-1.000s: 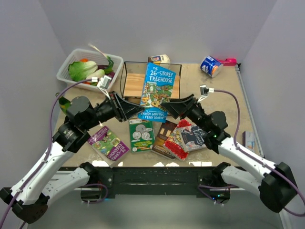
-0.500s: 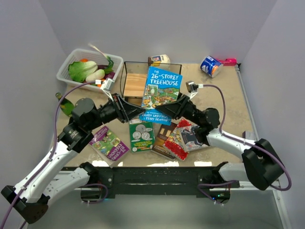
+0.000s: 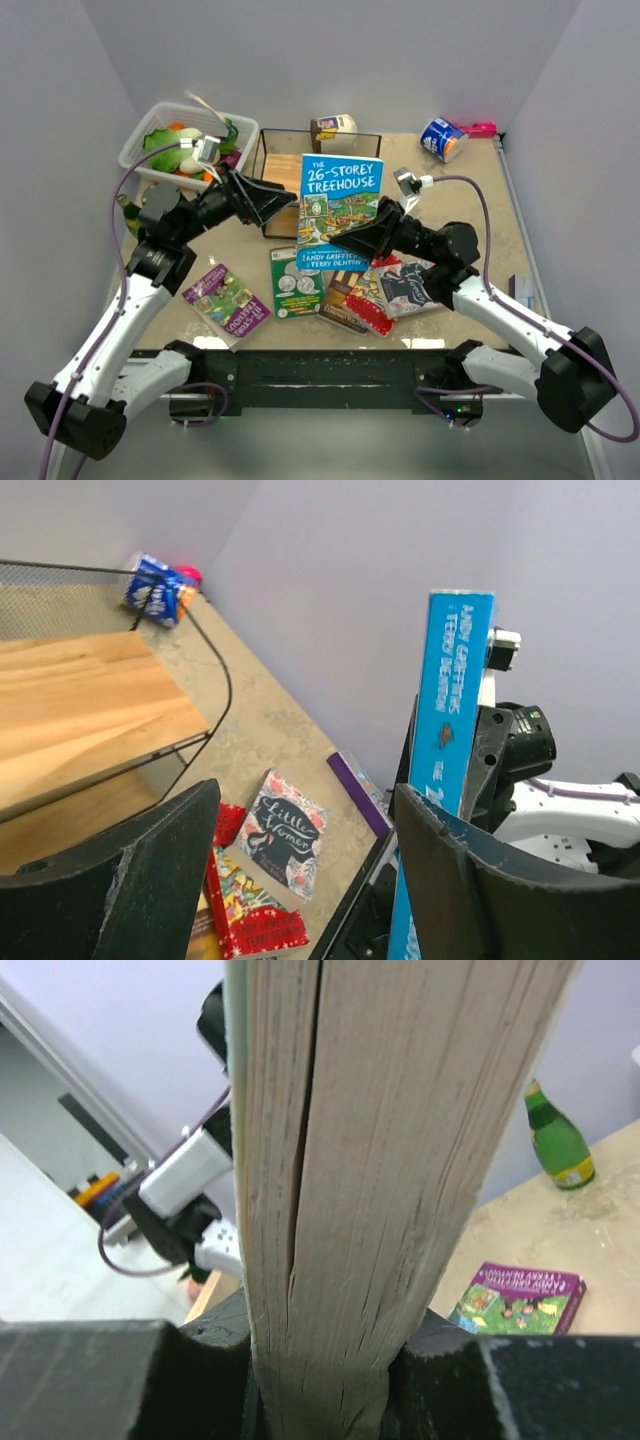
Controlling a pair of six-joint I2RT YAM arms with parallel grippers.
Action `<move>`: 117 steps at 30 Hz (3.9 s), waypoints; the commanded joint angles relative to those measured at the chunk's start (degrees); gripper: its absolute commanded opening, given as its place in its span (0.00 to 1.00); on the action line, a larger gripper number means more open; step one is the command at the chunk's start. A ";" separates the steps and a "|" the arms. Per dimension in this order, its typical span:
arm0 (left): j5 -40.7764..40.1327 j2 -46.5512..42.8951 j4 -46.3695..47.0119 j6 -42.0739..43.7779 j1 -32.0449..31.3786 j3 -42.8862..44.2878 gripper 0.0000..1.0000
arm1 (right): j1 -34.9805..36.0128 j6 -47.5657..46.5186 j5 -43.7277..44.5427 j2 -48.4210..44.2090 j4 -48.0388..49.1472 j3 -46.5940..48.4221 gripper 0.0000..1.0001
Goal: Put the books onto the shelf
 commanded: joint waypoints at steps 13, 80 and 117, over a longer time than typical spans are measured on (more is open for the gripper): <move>25.39 4.41 33.52 -7.53 0.78 -4.82 0.83 | -0.74 -6.18 -6.38 1.41 -9.88 7.74 0.00; -67.77 26.91 37.39 46.16 -16.80 2.12 0.00 | 1.37 -26.04 75.88 15.21 -64.99 34.37 0.87; -67.85 27.89 32.48 44.06 -12.14 2.99 0.61 | 1.02 -26.56 74.39 19.00 -63.84 34.02 0.72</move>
